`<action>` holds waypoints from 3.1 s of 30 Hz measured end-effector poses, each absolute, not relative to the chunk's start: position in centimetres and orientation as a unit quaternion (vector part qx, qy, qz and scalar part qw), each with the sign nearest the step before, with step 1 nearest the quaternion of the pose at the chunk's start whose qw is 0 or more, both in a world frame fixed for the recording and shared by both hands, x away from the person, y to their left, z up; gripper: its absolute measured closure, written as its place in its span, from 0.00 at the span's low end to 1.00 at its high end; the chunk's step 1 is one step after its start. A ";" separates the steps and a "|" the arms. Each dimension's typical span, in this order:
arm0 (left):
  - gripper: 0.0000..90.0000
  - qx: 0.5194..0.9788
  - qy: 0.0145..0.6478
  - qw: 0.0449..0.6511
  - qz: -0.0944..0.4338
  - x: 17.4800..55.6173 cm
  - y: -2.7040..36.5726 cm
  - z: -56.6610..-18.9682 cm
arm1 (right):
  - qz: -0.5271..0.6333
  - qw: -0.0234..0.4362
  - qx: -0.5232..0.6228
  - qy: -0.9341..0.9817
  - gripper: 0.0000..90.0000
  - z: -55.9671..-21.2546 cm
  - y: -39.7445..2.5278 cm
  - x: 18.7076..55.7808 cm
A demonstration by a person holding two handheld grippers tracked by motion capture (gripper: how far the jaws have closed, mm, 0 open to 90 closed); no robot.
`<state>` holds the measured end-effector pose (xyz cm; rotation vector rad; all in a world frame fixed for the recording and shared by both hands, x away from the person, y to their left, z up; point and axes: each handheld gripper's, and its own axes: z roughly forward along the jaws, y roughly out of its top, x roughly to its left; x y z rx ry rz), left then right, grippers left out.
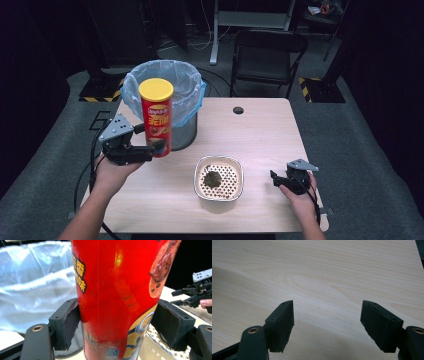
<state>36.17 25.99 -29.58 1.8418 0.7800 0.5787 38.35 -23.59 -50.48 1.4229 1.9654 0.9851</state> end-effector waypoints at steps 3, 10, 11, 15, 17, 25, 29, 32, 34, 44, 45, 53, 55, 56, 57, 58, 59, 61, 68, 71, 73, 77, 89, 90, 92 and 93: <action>0.27 0.759 0.323 0.507 0.251 36.6 26.0 -28.4 | 0.361 0.255 0.523 0.729 0.29 -50.5 -23.6 38.3; 0.27 0.749 0.328 0.510 0.266 38.3 26.3 -26.0 | 0.362 0.256 0.522 0.728 0.30 -50.5 -23.6 38.3; 0.27 0.747 0.331 0.512 0.264 38.6 26.4 -25.6 | 0.362 0.257 0.526 0.725 0.30 -50.5 -23.6 38.3; 0.27 0.741 0.338 0.514 0.270 39.9 26.7 -24.5 | 0.362 0.254 0.522 0.729 0.30 -50.5 -23.8 38.4; 0.27 0.736 0.345 0.515 0.273 40.6 26.8 -24.0 | 0.361 0.254 0.524 0.728 0.30 -50.6 -23.9 38.4; 0.27 0.723 0.365 0.515 0.281 42.9 27.0 -22.4 | 0.361 0.253 0.526 0.728 0.30 -50.7 -23.9 38.5; 0.27 0.722 0.378 0.503 0.286 44.2 26.9 -22.3 | 0.357 0.252 0.524 0.731 0.30 -50.8 -23.7 38.5; 0.27 0.715 0.393 0.503 0.286 45.4 27.2 -22.6 | 0.355 0.255 0.520 0.734 0.30 -50.9 -23.6 38.6; 0.27 0.710 0.401 0.504 0.285 46.2 27.4 -22.9 | 0.354 0.255 0.519 0.735 0.30 -50.9 -23.6 38.6; 0.27 0.690 0.436 0.500 0.290 49.0 27.5 -24.2 | 0.354 0.248 0.521 0.736 0.30 -51.1 -23.7 38.6; 0.27 0.691 0.436 0.499 0.289 49.2 27.5 -24.3 | 0.353 0.247 0.519 0.738 0.30 -51.1 -23.7 38.6; 0.27 0.680 0.450 0.502 0.289 50.3 27.8 -24.7 | 0.352 0.246 0.513 0.743 0.30 -51.1 -23.3 38.6; 0.27 0.677 0.453 0.504 0.286 50.6 28.1 -24.8 | 0.352 0.248 0.512 0.744 0.30 -51.1 -23.3 38.6; 0.27 0.676 0.456 0.505 0.283 50.8 28.2 -24.9 | 0.353 0.247 0.511 0.744 0.30 -51.1 -23.3 38.6; 0.27 0.674 0.459 0.506 0.281 51.0 28.4 -25.1 | 0.352 0.247 0.511 0.744 0.30 -51.2 -23.3 38.6; 0.27 0.674 0.462 0.504 0.280 51.2 28.5 -25.2 | 0.352 0.248 0.511 0.744 0.30 -51.2 -23.3 38.7; 0.27 0.673 0.465 0.502 0.281 51.4 28.5 -25.3 | 0.351 0.247 0.509 0.746 0.30 -51.2 -23.3 38.7; 0.27 0.673 0.470 0.497 0.281 51.8 28.6 -25.5 | 0.350 0.245 0.508 0.748 0.30 -51.3 -23.2 38.7; 0.26 0.688 0.485 0.468 0.270 52.6 28.6 -26.2 | 0.349 0.247 0.507 0.749 0.30 -51.2 -23.2 38.7; 0.23 0.695 0.492 0.449 0.271 52.7 28.6 -26.4 | 0.351 0.248 0.507 0.748 0.30 -51.2 -23.2 38.6; 0.18 0.694 0.490 0.446 0.281 52.5 28.5 -26.3 | 0.353 0.247 0.509 0.746 0.30 -51.2 -23.2 38.6; 0.20 0.690 0.478 0.459 0.292 51.4 28.5 -25.9 | 0.353 0.248 0.508 0.746 0.30 -51.1 -23.3 38.6; 0.31 0.732 0.424 0.473 0.247 46.0 28.9 -25.6 | 0.352 0.251 0.509 0.744 0.30 -51.0 -23.4 38.6; 0.31 0.737 0.417 0.472 0.244 45.4 28.9 -25.7 | 0.351 0.250 0.513 0.743 0.30 -51.0 -23.4 38.5; 0.32 0.745 0.411 0.468 0.239 44.5 29.0 -25.9 | 0.351 0.248 0.516 0.741 0.30 -51.0 -23.4 38.4; 0.32 0.748 0.409 0.467 0.235 43.9 29.1 -26.1 | 0.352 0.249 0.513 0.742 0.30 -51.0 -23.4 38.5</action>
